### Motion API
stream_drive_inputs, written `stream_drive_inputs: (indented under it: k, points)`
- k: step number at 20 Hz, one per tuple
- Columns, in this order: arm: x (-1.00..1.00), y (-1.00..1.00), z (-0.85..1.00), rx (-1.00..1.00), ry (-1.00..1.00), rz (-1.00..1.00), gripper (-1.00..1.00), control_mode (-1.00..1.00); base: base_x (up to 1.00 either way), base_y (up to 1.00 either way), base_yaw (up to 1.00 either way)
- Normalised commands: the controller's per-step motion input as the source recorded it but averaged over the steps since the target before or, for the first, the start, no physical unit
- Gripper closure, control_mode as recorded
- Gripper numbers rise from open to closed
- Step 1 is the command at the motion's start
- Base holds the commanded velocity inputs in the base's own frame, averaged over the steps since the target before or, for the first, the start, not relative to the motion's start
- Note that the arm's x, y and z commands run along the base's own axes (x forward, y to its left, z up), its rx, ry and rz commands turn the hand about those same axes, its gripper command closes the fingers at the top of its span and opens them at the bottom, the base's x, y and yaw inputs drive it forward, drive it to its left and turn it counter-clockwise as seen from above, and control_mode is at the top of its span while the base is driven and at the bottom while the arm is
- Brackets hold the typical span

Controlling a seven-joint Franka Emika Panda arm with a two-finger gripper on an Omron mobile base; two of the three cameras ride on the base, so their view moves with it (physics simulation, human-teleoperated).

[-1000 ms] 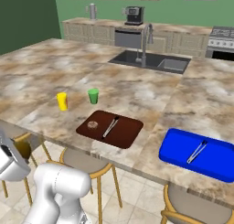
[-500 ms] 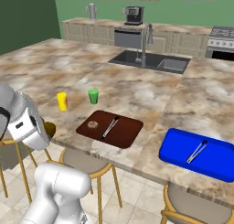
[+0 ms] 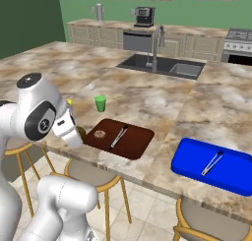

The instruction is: Gather the mushroom and lemon from the fridge and place them on a tray on the dining counter. Then gather the chicken drumstick and fish from the fridge and place them on the other tray.

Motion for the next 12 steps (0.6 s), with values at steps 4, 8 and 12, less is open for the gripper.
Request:
stream_drive_inputs:
  k: [4, 8, 12]
  points:
    - [0.59, -0.21, -0.49, 0.0, 0.0, 0.03, 1.0, -1.0, 0.0, 0.0, 0.0]
    - [0.57, -0.35, -0.55, 0.0, 0.0, 0.04, 1.0, -1.0, 0.0, 0.0, 0.0]
    - [0.64, -0.42, -0.41, 0.0, 0.0, 0.04, 1.0, -1.0, 0.0, 0.0, 0.0]
